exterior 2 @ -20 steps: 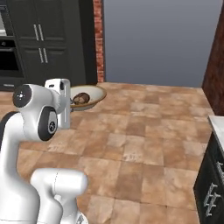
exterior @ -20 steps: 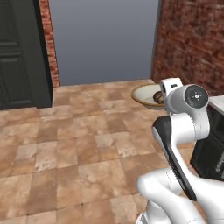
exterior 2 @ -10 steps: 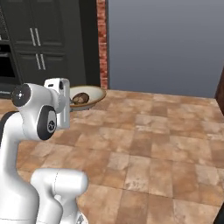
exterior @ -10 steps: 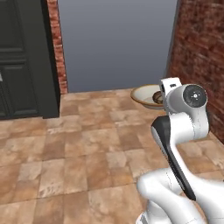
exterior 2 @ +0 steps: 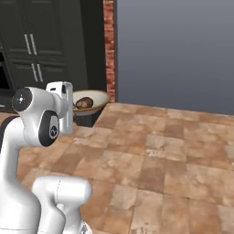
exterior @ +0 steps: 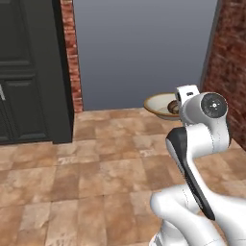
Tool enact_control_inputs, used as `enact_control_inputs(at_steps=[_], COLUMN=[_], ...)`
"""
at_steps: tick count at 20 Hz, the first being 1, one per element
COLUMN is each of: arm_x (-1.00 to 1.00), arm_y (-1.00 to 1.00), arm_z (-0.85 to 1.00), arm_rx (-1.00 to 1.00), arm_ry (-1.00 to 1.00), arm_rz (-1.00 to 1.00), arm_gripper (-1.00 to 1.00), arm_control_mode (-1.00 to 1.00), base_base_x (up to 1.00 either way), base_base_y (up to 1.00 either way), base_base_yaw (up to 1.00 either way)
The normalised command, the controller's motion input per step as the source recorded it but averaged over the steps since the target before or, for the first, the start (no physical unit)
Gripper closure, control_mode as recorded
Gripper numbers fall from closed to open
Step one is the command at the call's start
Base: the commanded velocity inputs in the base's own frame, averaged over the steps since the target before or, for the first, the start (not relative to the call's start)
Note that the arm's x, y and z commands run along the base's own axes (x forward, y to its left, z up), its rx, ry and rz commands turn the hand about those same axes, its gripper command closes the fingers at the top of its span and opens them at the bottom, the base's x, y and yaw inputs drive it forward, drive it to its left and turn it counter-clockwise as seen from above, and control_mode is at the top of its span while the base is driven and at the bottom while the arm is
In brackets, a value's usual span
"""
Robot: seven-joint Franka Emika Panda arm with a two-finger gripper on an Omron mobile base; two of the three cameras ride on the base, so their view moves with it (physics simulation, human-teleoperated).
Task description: Pick the potato from the sink and place it in the bowl. Then pick the bowl and place it in the microwave. Then close the microwave door and press the start button.
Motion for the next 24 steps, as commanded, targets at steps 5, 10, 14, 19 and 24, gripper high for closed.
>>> enact_control_inputs(at_steps=[5, 10, 14, 19, 24], arm_x=[0.00, 0.00, 0.00, 0.00, 0.00], arm_y=[0.00, 0.00, 0.00, 0.00, 0.00], arm_z=[0.00, 0.00, 0.00, 0.00, 0.00], arm_rx=[0.00, 0.00, 0.00, 0.00, 0.00], arm_ry=[0.00, 0.00, 0.00, 0.00, 0.00], arm_rz=[0.00, 0.00, 0.00, 0.00, 0.00], arm_gripper=[1.00, 1.00, 1.00, 1.00, 1.00], arm_control_mode=[1.00, 1.00, 1.00, 1.00, 1.00], base_base_x=[1.00, 1.00, 1.00, 1.00, 1.00], base_base_y=[0.35, 0.43, 0.46, 0.60, 0.93], base_base_yaw=[0.05, 0.00, -0.01, -0.11, -0.23])
